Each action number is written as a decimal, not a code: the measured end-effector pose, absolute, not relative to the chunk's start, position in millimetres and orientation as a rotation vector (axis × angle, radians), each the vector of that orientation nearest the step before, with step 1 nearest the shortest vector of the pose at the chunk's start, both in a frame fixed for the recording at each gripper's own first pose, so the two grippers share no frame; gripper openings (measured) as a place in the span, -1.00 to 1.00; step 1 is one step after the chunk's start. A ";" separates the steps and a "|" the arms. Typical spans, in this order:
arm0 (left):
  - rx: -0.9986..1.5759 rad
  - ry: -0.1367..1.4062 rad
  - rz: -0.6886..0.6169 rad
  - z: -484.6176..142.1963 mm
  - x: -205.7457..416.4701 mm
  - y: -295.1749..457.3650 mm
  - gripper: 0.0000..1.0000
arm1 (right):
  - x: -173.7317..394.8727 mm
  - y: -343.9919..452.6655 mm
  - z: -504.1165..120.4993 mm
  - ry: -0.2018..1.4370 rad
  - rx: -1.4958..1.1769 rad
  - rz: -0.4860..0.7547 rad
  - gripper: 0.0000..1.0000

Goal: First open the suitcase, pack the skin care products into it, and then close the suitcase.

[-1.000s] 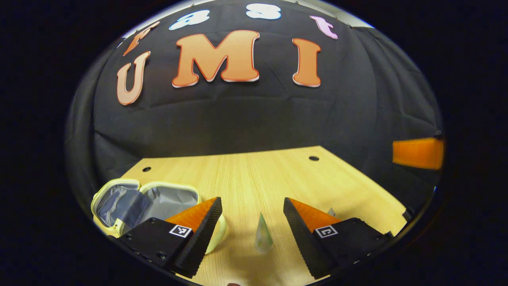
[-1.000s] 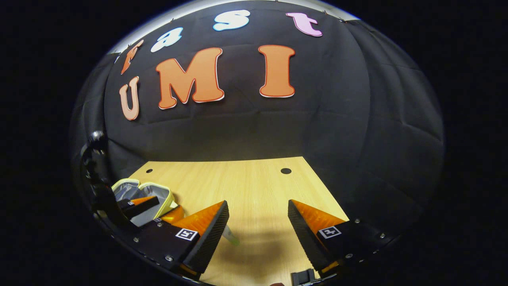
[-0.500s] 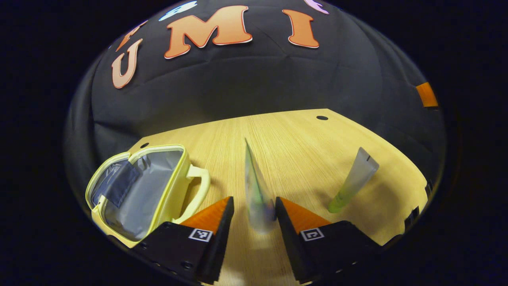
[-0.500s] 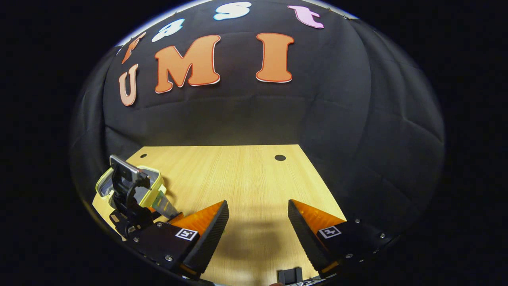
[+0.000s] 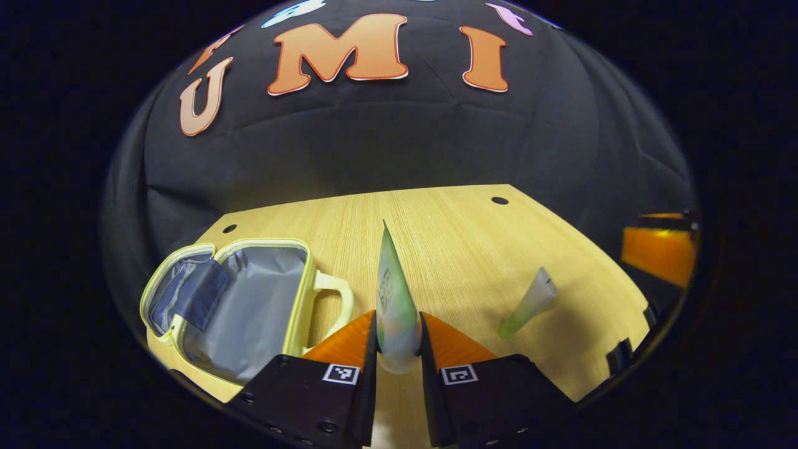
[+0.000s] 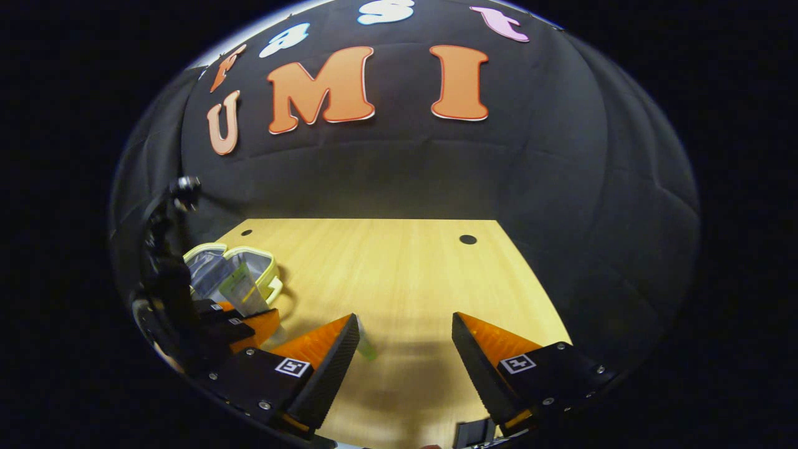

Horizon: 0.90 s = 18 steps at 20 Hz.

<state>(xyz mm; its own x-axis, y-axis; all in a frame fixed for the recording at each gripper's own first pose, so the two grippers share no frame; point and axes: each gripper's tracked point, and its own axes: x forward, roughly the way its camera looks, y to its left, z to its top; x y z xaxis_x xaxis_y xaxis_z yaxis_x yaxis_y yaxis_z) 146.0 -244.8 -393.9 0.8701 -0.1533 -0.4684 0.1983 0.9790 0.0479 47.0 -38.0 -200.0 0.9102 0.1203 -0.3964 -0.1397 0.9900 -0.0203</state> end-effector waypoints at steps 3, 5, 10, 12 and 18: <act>0.107 0.476 -0.197 -352.9 124.7 -220.5 -0.34 | 56.3 -16.2 -223.6 0.433 -0.083 0.173 0.92; 0.121 0.463 -0.190 -333.8 115.6 -200.7 -0.34 | 66.2 -9.4 -251.0 0.478 -0.106 0.181 0.92; 0.087 0.481 -0.145 -322.9 104.9 -161.2 -0.34 | 76.6 1.7 -312.9 0.633 -0.074 0.192 0.65; 0.085 0.493 -0.136 -324.8 101.7 -149.0 -0.34 | 79.2 3.6 -324.2 0.660 -0.092 0.187 0.31; 0.080 0.528 -0.125 -330.9 97.8 -119.6 -0.34 | 86.6 8.3 -340.7 0.717 -0.100 0.160 -0.33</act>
<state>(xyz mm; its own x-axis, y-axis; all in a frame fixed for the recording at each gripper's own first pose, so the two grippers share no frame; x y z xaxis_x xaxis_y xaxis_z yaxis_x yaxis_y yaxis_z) 97.8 -119.6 -330.9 0.8566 -0.0983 -0.5066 0.1395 0.9893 0.0438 86.6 8.3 -340.7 0.7422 0.1111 -0.6610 -0.1796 0.9831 -0.0364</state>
